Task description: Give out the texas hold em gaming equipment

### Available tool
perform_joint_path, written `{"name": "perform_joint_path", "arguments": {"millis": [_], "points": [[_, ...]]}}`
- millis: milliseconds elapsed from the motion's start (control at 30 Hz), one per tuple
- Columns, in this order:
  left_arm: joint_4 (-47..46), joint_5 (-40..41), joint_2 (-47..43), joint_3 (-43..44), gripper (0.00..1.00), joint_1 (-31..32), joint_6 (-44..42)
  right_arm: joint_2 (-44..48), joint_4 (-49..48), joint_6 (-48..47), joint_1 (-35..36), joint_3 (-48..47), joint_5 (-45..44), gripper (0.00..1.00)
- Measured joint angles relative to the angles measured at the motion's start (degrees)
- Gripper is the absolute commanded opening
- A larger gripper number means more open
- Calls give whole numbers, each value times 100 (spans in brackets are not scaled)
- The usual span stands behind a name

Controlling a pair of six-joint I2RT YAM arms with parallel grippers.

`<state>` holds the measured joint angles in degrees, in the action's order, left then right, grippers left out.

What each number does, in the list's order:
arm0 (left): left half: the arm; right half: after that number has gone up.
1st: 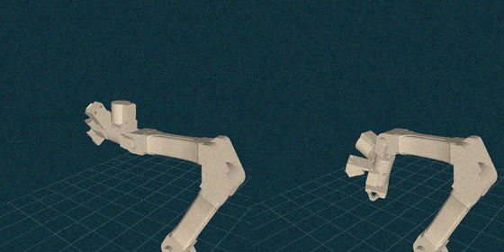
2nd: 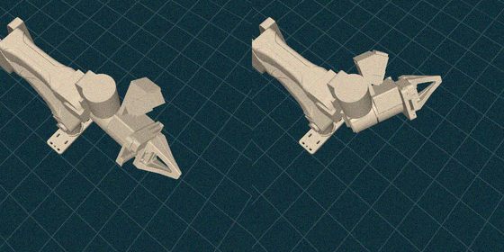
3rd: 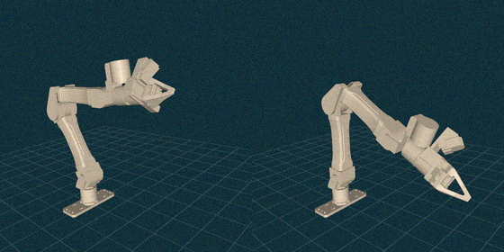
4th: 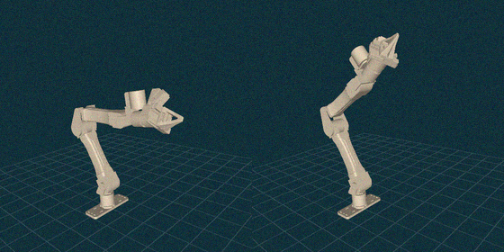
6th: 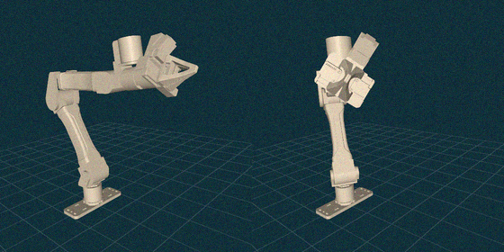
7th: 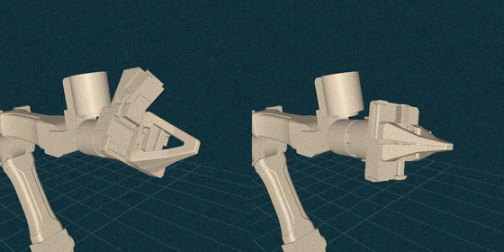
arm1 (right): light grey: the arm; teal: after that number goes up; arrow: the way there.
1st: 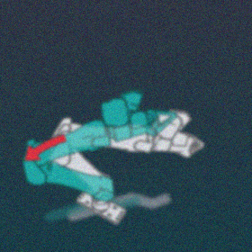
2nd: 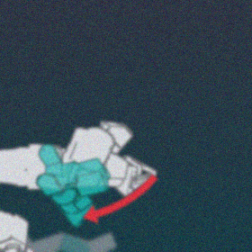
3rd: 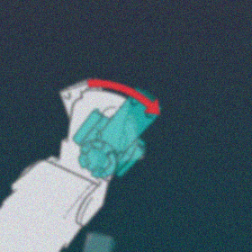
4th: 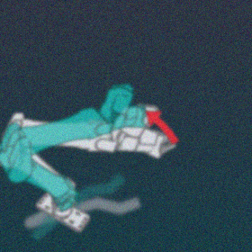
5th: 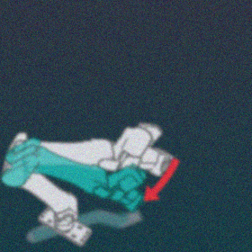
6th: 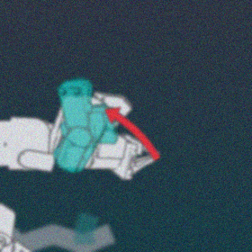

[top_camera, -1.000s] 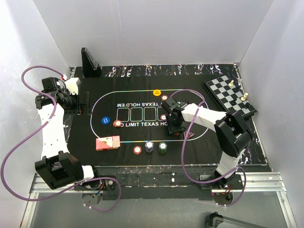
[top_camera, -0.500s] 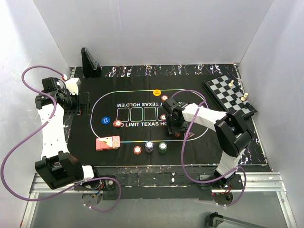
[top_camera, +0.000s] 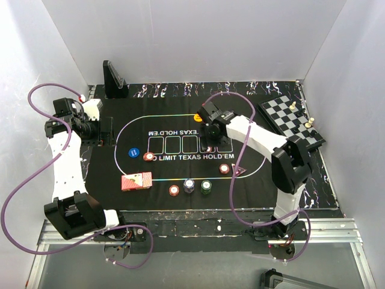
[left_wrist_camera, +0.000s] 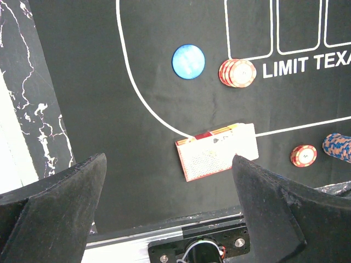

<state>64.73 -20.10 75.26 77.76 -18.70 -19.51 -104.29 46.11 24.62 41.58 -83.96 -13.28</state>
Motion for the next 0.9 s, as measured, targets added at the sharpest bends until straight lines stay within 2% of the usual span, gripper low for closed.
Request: {"name": "perform_joint_path", "arguments": {"millis": [200,400,900], "points": [[0,7,17,0,100,0,-2,-1045,-428,-332,-50,-1143,164,75],[-2,24,44,0,100,0,-7,-1821,-483,-455,-118,-1349,232,74],[-7,24,127,0,100,0,-7,-1923,-667,-472,-304,-1191,378,67]]}}
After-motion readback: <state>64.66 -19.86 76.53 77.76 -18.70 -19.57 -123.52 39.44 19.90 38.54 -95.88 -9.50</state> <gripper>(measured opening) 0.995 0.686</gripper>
